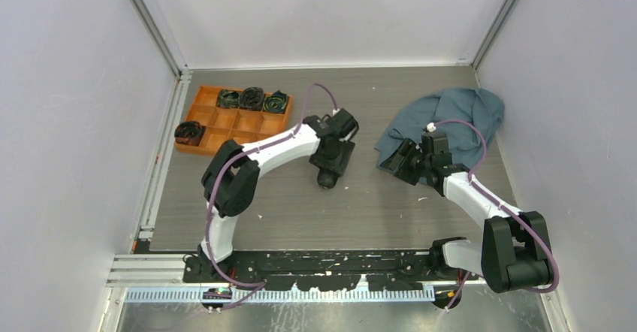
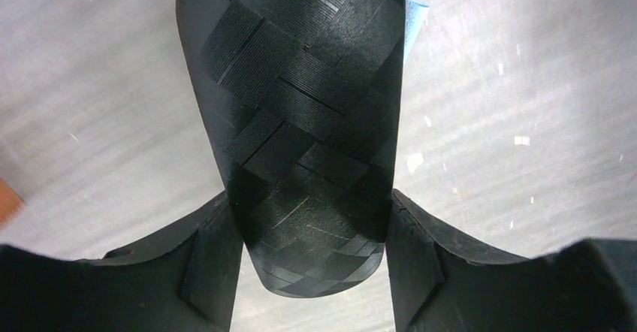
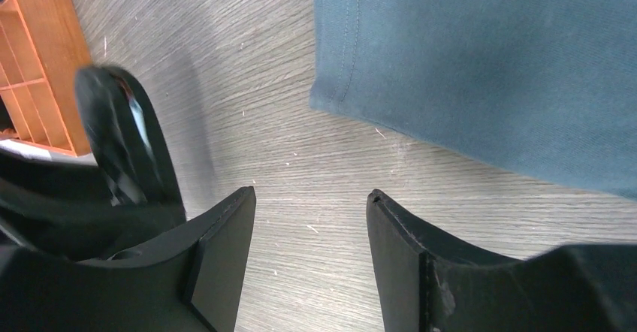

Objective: Organize the sunglasses
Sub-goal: Pick up the sunglasses case from the center of the board, then place the sunglasses case at the center of the board.

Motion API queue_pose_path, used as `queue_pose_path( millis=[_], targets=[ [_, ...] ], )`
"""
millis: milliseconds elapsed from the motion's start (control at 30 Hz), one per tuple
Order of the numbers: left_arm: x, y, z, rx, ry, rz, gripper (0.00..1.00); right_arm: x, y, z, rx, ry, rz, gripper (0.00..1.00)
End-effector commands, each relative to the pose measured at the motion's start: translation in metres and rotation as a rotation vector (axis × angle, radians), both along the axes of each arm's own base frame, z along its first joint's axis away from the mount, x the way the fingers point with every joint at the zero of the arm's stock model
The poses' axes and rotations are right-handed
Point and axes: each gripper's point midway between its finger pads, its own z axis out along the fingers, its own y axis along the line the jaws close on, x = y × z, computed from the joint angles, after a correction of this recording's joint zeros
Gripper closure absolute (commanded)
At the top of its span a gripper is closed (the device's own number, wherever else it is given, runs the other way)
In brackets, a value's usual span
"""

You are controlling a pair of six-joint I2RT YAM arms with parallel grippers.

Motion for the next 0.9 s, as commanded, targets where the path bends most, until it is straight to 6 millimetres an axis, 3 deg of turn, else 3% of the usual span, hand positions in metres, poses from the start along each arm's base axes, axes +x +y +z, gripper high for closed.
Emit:
queue_pose_path(
  millis=[0, 133, 200, 400, 633, 867],
  targets=[
    [0.050, -0.006, 0.011, -0.077, -0.028, -0.056, 0.85, 0.008, 0.001, 0.010, 0.016, -0.047, -0.010, 0.38],
    [0.080, -0.006, 0.008, -0.078, -0.050, -0.049, 0.76, 0.006, 0.000, 0.011, 0.010, -0.052, -0.009, 0.38],
    [0.085, -0.008, 0.002, -0.055, -0.042, -0.068, 0.59, 0.006, -0.001, 0.012, 0.006, -0.053, -0.009, 0.38],
    [0.081, -0.013, 0.004, -0.064, 0.000, -0.099, 0.26, 0.007, -0.002, 0.011, -0.016, -0.047, 0.004, 0.38],
    [0.079, -0.010, 0.056, -0.115, -0.078, -0.097, 0.16, 0.011, -0.001, 0.019, -0.025, -0.079, 0.026, 0.37],
    [0.056, -0.004, 0.140, -0.304, -0.197, -0.076, 0.16, 0.023, 0.000, 0.048, -0.036, -0.118, 0.045, 0.28]
  ],
)
